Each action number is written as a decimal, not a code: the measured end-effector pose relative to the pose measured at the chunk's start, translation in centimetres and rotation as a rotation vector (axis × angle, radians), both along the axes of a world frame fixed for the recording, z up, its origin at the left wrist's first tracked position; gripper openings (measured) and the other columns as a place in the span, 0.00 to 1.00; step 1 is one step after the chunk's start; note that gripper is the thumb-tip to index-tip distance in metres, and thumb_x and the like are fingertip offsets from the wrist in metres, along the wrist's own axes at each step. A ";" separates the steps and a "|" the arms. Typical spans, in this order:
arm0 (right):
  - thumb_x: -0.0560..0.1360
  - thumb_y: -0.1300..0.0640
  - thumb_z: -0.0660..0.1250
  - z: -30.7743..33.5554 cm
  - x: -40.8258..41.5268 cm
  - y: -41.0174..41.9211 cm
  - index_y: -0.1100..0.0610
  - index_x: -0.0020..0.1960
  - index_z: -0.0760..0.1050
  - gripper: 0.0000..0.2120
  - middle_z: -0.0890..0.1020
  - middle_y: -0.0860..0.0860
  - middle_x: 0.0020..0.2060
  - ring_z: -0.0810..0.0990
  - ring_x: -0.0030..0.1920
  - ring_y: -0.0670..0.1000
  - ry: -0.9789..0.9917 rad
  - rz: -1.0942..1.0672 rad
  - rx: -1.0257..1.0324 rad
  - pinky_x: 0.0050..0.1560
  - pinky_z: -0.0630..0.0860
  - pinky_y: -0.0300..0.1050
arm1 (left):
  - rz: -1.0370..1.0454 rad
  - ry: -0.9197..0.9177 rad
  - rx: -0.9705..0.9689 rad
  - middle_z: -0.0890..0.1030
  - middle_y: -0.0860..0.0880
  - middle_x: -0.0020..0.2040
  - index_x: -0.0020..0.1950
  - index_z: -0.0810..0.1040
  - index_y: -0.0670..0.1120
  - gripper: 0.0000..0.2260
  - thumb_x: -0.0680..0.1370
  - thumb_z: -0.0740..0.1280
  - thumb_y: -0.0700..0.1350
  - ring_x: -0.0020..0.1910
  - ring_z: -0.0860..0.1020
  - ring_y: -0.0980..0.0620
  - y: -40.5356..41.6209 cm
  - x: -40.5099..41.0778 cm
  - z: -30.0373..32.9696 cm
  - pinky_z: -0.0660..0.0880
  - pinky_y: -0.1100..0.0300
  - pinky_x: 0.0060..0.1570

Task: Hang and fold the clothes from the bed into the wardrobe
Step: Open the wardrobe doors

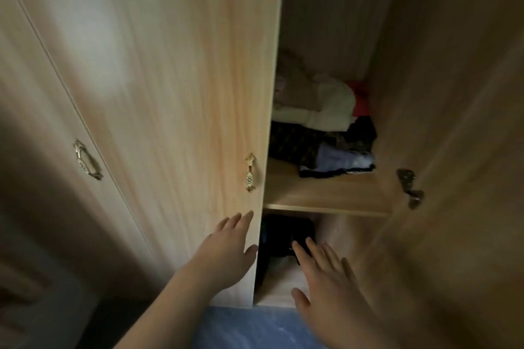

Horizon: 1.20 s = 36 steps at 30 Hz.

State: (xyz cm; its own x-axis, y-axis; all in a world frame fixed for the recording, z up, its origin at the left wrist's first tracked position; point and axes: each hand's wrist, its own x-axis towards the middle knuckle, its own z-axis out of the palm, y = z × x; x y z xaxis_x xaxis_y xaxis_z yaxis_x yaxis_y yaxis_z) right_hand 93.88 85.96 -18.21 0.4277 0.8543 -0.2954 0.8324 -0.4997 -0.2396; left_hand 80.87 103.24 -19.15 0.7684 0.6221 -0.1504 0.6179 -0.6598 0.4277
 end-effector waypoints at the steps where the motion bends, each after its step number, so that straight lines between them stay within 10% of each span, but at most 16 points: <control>1: 0.82 0.42 0.56 -0.1 0.1 1.5 0.41 0.79 0.36 0.36 0.39 0.42 0.80 0.38 0.80 0.50 0.006 -0.006 -0.013 0.78 0.44 0.57 | 0.024 -0.042 -0.014 0.56 0.53 0.80 0.81 0.48 0.52 0.30 0.83 0.58 0.54 0.79 0.56 0.50 1.4 0.4 0.1 0.59 0.52 0.75; 10: 0.81 0.42 0.56 -1.6 0.6 6.6 0.41 0.80 0.37 0.35 0.40 0.42 0.80 0.37 0.79 0.49 0.043 -0.164 -0.027 0.79 0.45 0.52 | 0.278 -0.711 -0.338 0.74 0.50 0.58 0.60 0.69 0.53 0.16 0.74 0.64 0.43 0.57 0.76 0.50 8.7 6.9 -0.6 0.76 0.46 0.59; 16: 0.82 0.42 0.55 -0.8 -1.6 4.0 0.41 0.80 0.37 0.35 0.39 0.42 0.80 0.35 0.79 0.48 0.038 -0.173 -0.024 0.79 0.44 0.53 | 0.188 -0.668 -0.407 0.71 0.52 0.63 0.71 0.64 0.48 0.23 0.77 0.63 0.38 0.66 0.72 0.50 7.2 5.6 -0.5 0.72 0.50 0.65; 24: 0.81 0.40 0.55 0.3 -8.5 -3.6 0.41 0.80 0.38 0.35 0.43 0.44 0.81 0.39 0.80 0.50 -0.034 -0.040 0.078 0.79 0.46 0.56 | 0.247 -0.576 -0.184 0.75 0.49 0.59 0.72 0.58 0.49 0.25 0.78 0.64 0.39 0.41 0.77 0.58 -2.5 -3.5 -0.3 0.69 0.74 0.36; 28: 0.81 0.38 0.53 0.4 -12.1 -7.6 0.40 0.79 0.35 0.35 0.41 0.44 0.80 0.36 0.79 0.51 -0.024 0.017 0.052 0.78 0.44 0.60 | 0.362 -0.521 -0.136 0.74 0.49 0.64 0.73 0.56 0.52 0.27 0.78 0.64 0.38 0.53 0.78 0.52 -6.0 -10.1 -0.1 0.76 0.59 0.51; 31: 0.81 0.37 0.52 0.4 -14.5 -8.7 0.41 0.80 0.36 0.35 0.41 0.44 0.81 0.36 0.79 0.51 0.017 0.022 0.064 0.79 0.43 0.58 | 0.402 -0.477 -0.129 0.74 0.56 0.54 0.70 0.59 0.51 0.23 0.79 0.64 0.39 0.44 0.74 0.61 -6.8 -14.9 0.5 0.67 0.74 0.41; 36: 0.81 0.37 0.53 1.3 -20.2 -8.3 0.41 0.80 0.38 0.35 0.42 0.44 0.81 0.37 0.79 0.51 0.000 0.130 0.103 0.79 0.47 0.57 | 0.526 -0.506 -0.176 0.76 0.52 0.55 0.65 0.62 0.50 0.19 0.78 0.65 0.38 0.47 0.78 0.56 -5.8 -22.9 0.8 0.71 0.70 0.40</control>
